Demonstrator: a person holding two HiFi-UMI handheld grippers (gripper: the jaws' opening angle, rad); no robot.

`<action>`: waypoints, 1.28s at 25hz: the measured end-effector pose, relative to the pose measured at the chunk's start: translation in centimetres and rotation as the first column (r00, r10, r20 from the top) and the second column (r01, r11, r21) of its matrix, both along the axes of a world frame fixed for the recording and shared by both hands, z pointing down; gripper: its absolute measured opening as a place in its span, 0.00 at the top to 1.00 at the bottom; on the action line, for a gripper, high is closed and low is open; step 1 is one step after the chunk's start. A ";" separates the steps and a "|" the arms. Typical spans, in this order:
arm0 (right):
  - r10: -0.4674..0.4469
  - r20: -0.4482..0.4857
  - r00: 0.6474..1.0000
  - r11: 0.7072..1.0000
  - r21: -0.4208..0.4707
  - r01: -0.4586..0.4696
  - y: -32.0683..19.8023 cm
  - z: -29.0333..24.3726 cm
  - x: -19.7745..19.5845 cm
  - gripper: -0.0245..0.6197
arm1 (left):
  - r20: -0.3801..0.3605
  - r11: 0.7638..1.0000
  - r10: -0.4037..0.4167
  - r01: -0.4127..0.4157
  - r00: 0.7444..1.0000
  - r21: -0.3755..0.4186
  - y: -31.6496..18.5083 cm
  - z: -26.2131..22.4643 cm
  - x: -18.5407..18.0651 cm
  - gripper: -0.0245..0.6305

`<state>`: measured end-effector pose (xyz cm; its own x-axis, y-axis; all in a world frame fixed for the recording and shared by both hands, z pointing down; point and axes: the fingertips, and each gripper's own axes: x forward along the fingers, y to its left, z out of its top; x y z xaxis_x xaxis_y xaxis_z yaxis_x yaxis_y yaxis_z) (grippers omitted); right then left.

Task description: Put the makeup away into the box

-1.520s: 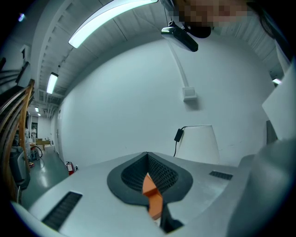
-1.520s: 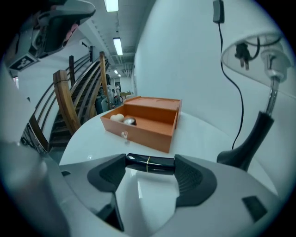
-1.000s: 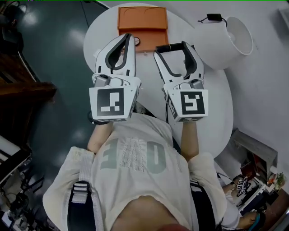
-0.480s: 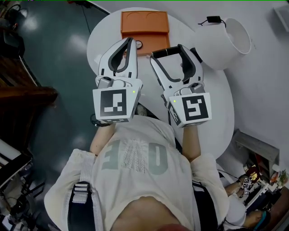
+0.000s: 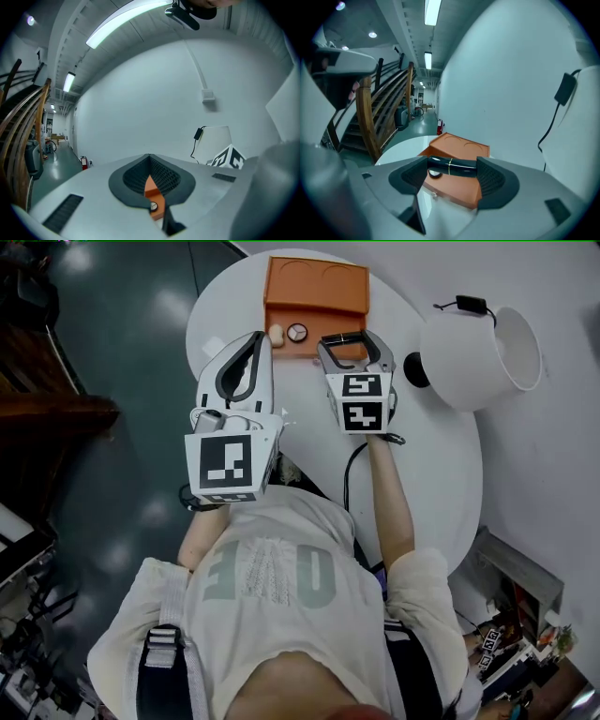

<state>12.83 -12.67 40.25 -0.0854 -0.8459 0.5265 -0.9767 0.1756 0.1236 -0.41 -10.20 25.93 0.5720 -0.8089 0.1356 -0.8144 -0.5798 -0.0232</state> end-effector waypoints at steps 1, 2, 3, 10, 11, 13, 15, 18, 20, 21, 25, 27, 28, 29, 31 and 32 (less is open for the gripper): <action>0.010 0.005 1.000 0.999 -0.031 -0.010 -0.6 1.3 0.1 0.44 | 0.011 1.000 -0.006 0.006 1.000 -0.005 -0.3 0.3 0.0 0.95; 0.020 0.019 1.000 0.998 -0.065 -0.019 -1.2 2.6 0.2 0.44 | 0.021 1.000 -0.014 0.014 1.000 -0.011 -0.7 0.6 -0.1 0.95; 0.032 0.038 0.999 0.994 -0.103 -0.028 -1.7 3.9 0.3 0.44 | 0.030 1.000 -0.022 0.022 0.999 -0.019 -1.2 0.9 -0.2 0.95; 0.068 0.093 0.993 0.915 -0.404 -0.025 -5.1 11.0 1.2 0.44 | 0.060 0.996 -0.036 0.041 0.998 -0.084 -3.9 3.5 0.2 0.95; 0.060 0.083 0.995 0.898 -0.440 -0.017 -5.5 11.6 1.3 0.44 | 0.055 0.995 -0.038 0.043 0.998 -0.091 -4.3 3.8 0.3 0.95; 0.043 0.042 0.998 0.867 -0.497 -0.016 -6.0 12.5 1.8 0.44 | 0.060 0.993 -0.038 0.044 0.998 -0.109 -4.7 4.7 0.4 0.95; 0.020 0.009 1.000 0.851 -0.524 -0.012 -6.3 13.2 2.2 0.44 | 0.059 0.991 -0.033 0.040 0.998 -0.127 -4.8 5.3 0.5 0.95; -0.023 0.035 0.999 0.831 -0.555 0.038 -6.6 14.3 1.5 0.44 | 0.049 0.989 -0.026 0.033 0.998 -0.144 -4.9 5.7 0.6 0.95; -0.047 0.021 0.999 0.823 -0.565 0.051 -6.9 14.8 1.2 0.44 | 0.043 0.989 -0.028 0.034 0.999 -0.146 -5.1 5.6 0.5 0.95; -0.055 0.006 0.998 0.821 -0.569 0.048 -7.0 15.0 1.2 0.44 | 0.041 0.989 -0.031 0.036 0.999 -0.146 -5.2 5.6 0.3 0.95; -0.063 -0.054 0.997 0.836 -0.548 0.023 -7.2 14.9 1.1 0.44 | 0.036 0.988 -0.041 0.046 0.999 -0.150 -5.4 5.7 -0.4 0.95; -0.058 -0.073 0.996 0.852 -0.524 0.012 -7.3 14.8 1.1 0.44 | 0.031 0.987 -0.047 0.051 0.998 -0.151 -5.4 5.6 -0.7 0.95; -0.062 -0.076 0.995 0.856 -0.516 0.014 -7.3 14.7 1.0 0.44 | 0.028 0.987 -0.050 0.053 0.998 -0.150 -5.4 5.5 -0.8 0.95; -0.068 -0.075 0.995 0.859 -0.512 0.020 -7.3 14.6 0.9 0.44 | 0.025 0.988 -0.051 0.054 0.998 -0.148 -5.4 5.4 -0.8 0.95; -0.074 -0.064 0.995 0.863 -0.504 0.032 -7.3 14.4 0.8 0.44 | 0.020 0.988 -0.050 0.052 0.999 -0.143 -5.3 5.2 -0.7 0.95; -0.070 -0.056 0.996 0.866 -0.498 0.033 -7.2 14.1 0.8 0.44 | 0.018 0.989 -0.049 0.051 0.999 -0.140 -5.2 5.1 -0.6 0.95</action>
<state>13.59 -19.92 54.34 -0.0690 -0.4666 0.8818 -0.9567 0.2816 0.0741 -1.02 -15.43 31.01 0.5288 -0.8087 0.2576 -0.8424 -0.5371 0.0431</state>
